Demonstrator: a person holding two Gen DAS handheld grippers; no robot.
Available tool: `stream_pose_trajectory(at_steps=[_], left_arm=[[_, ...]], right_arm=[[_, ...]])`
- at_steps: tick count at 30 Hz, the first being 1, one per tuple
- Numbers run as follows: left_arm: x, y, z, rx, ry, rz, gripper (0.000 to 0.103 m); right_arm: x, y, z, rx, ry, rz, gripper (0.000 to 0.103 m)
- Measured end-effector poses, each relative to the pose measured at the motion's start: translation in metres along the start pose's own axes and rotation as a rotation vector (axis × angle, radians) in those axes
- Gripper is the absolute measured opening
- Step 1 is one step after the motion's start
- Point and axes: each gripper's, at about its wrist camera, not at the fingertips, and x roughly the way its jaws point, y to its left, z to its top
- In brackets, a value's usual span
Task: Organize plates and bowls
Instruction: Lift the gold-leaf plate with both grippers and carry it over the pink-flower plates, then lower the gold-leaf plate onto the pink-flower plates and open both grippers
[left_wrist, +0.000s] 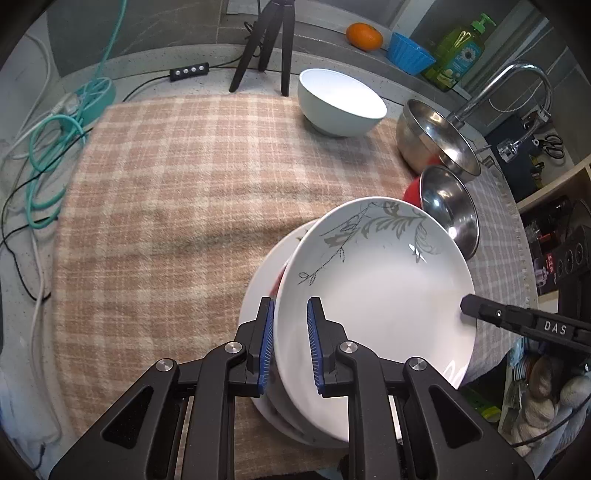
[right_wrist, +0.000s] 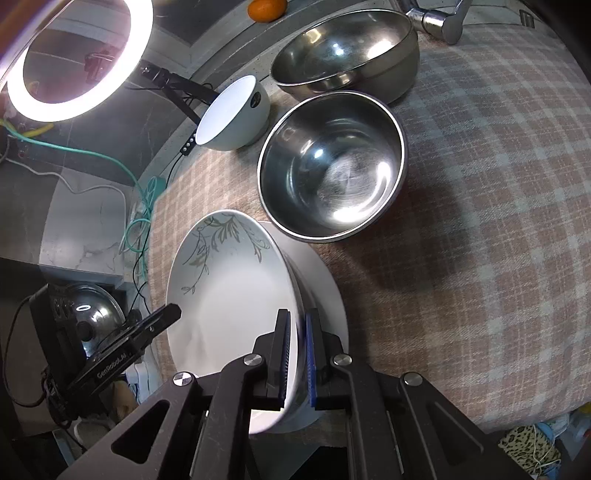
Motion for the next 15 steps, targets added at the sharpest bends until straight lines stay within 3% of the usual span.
stream_pose_trajectory(at_steps=[15], left_arm=[[-0.006, 0.000, -0.007, 0.001, -0.005, 0.019, 0.016]], right_arm=[[0.013, 0.003, -0.002, -0.032, 0.032, -0.030, 0.008]])
